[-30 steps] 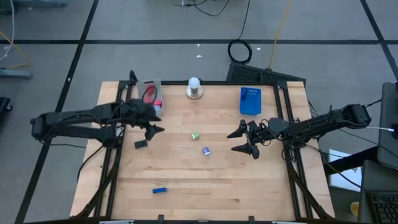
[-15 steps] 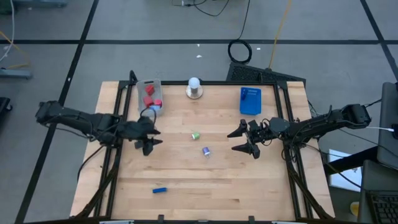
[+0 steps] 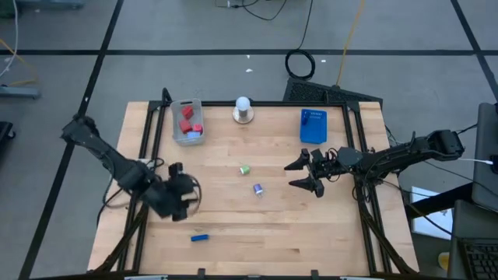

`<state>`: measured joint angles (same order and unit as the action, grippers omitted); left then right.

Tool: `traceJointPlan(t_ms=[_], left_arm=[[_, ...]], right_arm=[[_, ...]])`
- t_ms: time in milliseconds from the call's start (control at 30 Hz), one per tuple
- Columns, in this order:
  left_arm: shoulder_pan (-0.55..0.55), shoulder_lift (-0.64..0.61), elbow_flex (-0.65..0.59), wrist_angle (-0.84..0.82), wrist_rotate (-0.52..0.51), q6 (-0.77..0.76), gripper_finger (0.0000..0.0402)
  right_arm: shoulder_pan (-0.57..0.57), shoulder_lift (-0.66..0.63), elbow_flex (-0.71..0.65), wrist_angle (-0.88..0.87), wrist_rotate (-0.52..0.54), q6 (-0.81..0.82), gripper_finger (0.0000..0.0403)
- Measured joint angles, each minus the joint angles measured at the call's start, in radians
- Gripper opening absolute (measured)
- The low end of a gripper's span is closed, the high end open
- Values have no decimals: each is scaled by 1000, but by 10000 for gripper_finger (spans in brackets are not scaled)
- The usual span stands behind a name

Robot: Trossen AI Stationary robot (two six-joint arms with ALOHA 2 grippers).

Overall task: Pick & Place Office items
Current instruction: Put the blue digital clock into the blue bin

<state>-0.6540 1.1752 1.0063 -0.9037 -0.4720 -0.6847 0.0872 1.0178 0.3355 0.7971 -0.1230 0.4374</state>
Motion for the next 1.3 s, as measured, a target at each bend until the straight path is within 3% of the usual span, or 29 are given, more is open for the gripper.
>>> traceJointPlan(t_ms=[233,433,567,867,1300], left_arm=[[-141,166,150,-59,-1,-84,218],[-273,233,164,-83,-2,-299,218],[-338,306,164,-94,-3,-434,218],[-391,426,164,-78,105,-623,218],[-389,444,164,-1,97,-620,218]], right_arm=[[0,0,0,0,-4,29,302],[20,0,0,-12,-1,83,302],[82,0,0,-24,94,77,302],[213,0,0,-15,262,75,302],[302,0,0,-16,335,47,302]])
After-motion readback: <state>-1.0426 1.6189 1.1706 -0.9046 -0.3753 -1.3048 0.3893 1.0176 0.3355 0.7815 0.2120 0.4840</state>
